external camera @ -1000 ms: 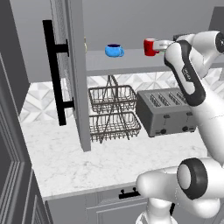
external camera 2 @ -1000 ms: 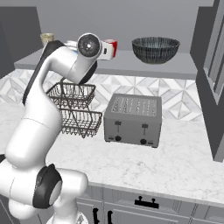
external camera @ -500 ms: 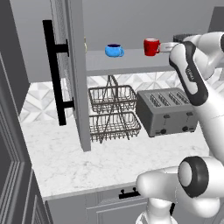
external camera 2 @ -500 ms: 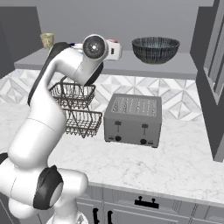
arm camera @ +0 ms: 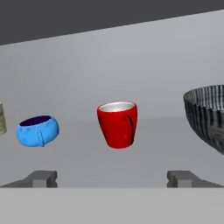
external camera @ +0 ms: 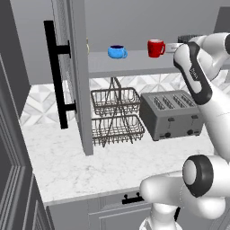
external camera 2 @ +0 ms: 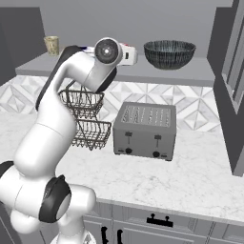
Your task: Gather all objects into one cabinet and sort the glasses and bowls to opposite sides.
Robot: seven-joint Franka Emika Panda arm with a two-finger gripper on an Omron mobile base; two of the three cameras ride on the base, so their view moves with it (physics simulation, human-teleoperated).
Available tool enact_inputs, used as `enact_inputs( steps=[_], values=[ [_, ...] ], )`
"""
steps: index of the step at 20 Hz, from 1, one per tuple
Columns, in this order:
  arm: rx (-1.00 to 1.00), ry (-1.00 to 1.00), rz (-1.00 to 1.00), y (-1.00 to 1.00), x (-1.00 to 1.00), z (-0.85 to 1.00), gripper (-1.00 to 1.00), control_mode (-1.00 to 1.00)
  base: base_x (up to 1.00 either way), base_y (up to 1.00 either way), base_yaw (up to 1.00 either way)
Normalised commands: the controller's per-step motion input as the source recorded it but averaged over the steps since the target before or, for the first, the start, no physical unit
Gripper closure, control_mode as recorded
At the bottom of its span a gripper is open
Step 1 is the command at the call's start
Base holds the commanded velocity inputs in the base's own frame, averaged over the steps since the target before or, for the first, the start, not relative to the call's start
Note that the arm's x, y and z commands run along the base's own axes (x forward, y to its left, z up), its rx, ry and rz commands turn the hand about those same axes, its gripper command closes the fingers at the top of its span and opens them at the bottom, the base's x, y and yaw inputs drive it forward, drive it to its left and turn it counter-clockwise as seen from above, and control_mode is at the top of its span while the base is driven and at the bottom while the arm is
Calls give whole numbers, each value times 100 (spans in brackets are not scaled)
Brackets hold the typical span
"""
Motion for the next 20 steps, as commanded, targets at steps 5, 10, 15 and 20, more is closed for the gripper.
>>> enact_inputs(
  steps=[5,10,15,20],
  values=[
    [0,0,0,-4,25,-16,-100,-100,0,0,0],
    [0,0,0,-8,32,-10,-100,-100,0,0,0],
    [0,0,0,-1,40,0,-100,-100,0,0,0],
    [0,-1,0,0,31,0,-100,-100,0,0,0]
  ],
)
